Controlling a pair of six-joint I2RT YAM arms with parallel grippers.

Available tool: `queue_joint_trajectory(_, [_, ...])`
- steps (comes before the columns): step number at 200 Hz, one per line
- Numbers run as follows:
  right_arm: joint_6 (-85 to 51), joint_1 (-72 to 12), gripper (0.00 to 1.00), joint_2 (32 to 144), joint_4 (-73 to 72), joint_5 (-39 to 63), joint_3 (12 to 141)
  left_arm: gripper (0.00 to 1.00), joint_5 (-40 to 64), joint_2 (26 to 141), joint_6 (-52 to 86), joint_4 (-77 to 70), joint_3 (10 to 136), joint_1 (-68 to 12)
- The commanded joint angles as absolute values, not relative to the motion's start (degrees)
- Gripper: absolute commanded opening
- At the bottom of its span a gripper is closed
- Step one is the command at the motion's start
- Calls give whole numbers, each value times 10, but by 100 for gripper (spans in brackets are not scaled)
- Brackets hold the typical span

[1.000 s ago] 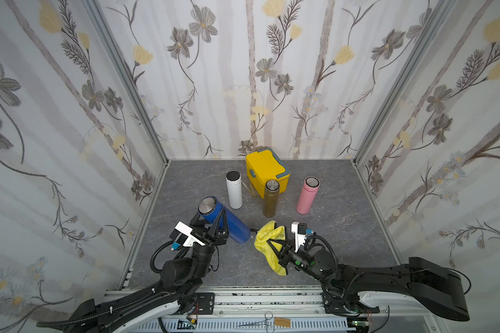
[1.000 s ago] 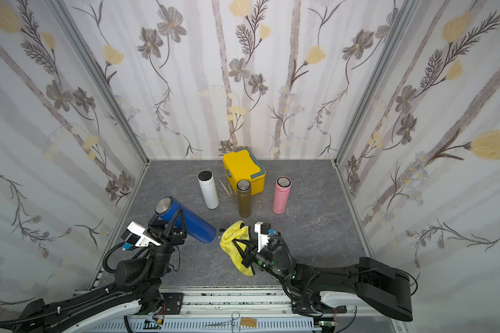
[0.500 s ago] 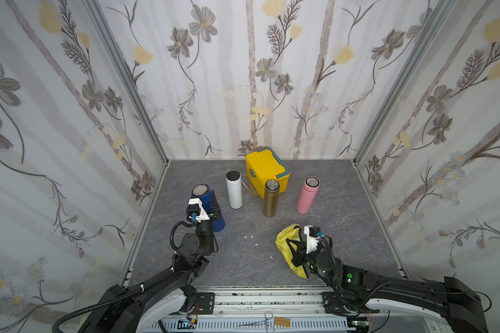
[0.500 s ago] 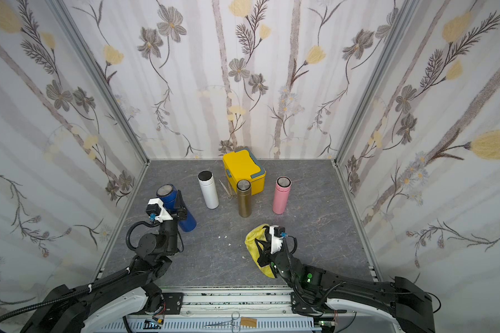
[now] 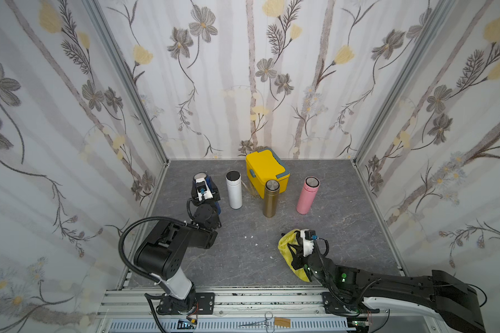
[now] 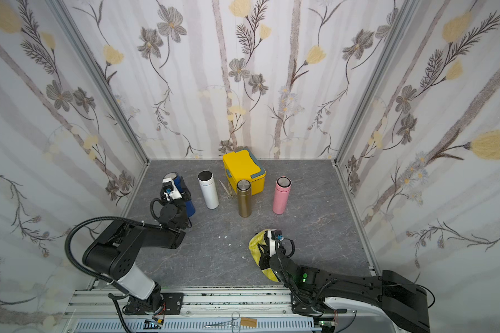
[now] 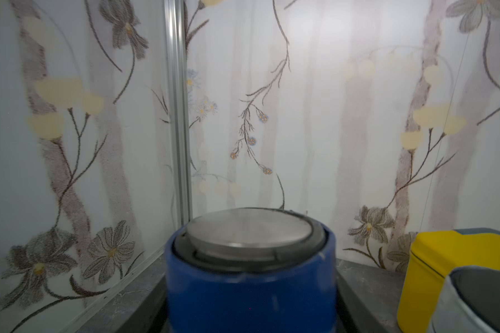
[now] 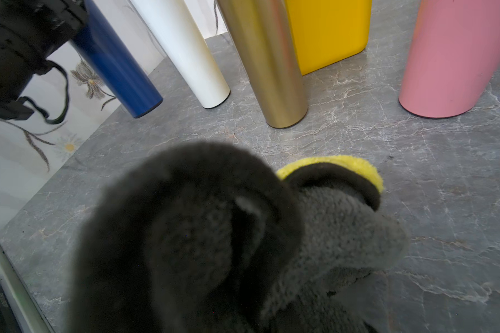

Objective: Wipe the surface of the thermos
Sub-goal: Place the thermos at the center of the board.

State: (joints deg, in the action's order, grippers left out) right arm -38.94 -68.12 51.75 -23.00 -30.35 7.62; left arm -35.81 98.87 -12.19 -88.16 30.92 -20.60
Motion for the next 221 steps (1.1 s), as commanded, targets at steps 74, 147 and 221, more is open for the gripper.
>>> queue_joint_trajectory(74, [-387, -678, 0, 575, -303, -295, 71, 0, -287, 1179, -86, -1038, 476, -142])
queue_joint_trajectory(147, [-390, -678, 0, 650, -349, -259, 86, 0, -198, 1230, -131, -1038, 540, -136])
queue_joint_trajectory(221, [-392, -679, 0, 662, -371, -213, 88, 77, -197, 1211, -109, -1038, 495, -135])
